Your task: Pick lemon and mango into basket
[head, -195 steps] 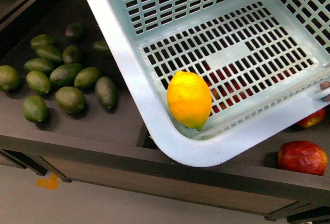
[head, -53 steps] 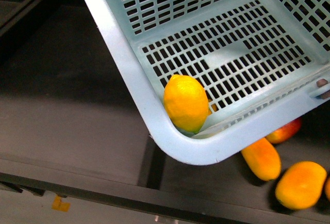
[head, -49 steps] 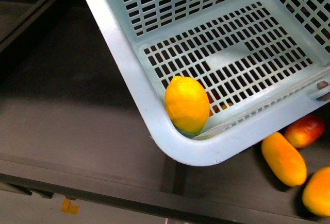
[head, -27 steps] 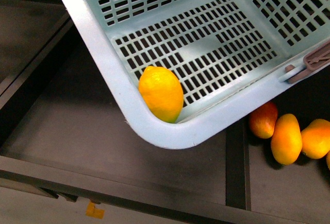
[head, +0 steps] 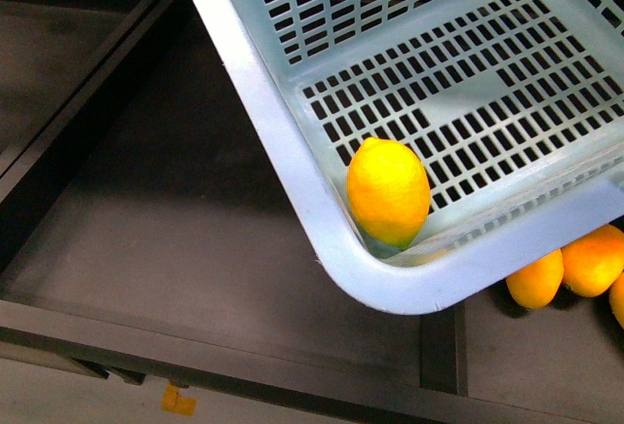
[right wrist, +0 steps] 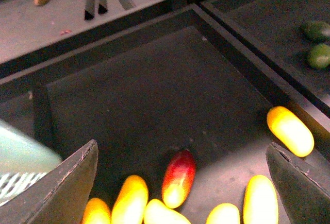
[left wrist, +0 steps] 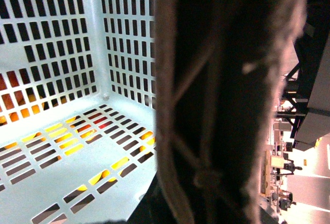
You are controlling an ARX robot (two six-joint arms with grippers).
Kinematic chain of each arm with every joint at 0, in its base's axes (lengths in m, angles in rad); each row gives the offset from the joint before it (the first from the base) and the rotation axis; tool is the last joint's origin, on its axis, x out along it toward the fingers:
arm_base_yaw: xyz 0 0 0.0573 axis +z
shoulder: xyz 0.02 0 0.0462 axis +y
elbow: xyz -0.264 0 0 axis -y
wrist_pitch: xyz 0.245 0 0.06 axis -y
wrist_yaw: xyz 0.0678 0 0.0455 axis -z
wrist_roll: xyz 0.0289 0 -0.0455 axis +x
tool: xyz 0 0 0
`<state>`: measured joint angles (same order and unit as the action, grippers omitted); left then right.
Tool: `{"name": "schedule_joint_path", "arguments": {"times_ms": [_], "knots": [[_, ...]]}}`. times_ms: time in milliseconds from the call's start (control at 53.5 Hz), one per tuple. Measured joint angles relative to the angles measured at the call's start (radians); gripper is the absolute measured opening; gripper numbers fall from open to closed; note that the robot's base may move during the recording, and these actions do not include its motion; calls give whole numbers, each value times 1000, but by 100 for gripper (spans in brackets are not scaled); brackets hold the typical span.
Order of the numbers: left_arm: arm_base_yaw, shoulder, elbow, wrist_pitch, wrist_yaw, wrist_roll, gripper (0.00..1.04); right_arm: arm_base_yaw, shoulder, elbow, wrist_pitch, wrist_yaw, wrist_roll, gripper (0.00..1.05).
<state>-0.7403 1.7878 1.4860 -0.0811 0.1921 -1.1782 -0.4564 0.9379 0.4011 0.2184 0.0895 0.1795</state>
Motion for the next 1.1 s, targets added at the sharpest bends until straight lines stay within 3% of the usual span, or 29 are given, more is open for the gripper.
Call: {"name": "schedule_joint_path", "arguments": {"times_ms": [56, 112, 224, 598, 823, 1103], "knots": [[1, 0, 0, 0, -2, -1, 5, -129, 197, 40, 103, -138, -43, 96], [7, 0, 0, 0, -11, -2, 5, -194, 373, 77, 174, -209, -81, 96], [10, 0, 0, 0, -28, 9, 5, -229, 676, 143, 296, -162, -141, 96], [7, 0, 0, 0, -8, 2, 5, -119, 1237, 363, 339, -120, -73, 96], [8, 0, 0, 0, -13, 2, 5, -25, 1365, 496, 296, -122, -13, 96], [7, 0, 0, 0, -8, 2, 5, -7, 1455, 578, 270, -126, 20, 96]]}}
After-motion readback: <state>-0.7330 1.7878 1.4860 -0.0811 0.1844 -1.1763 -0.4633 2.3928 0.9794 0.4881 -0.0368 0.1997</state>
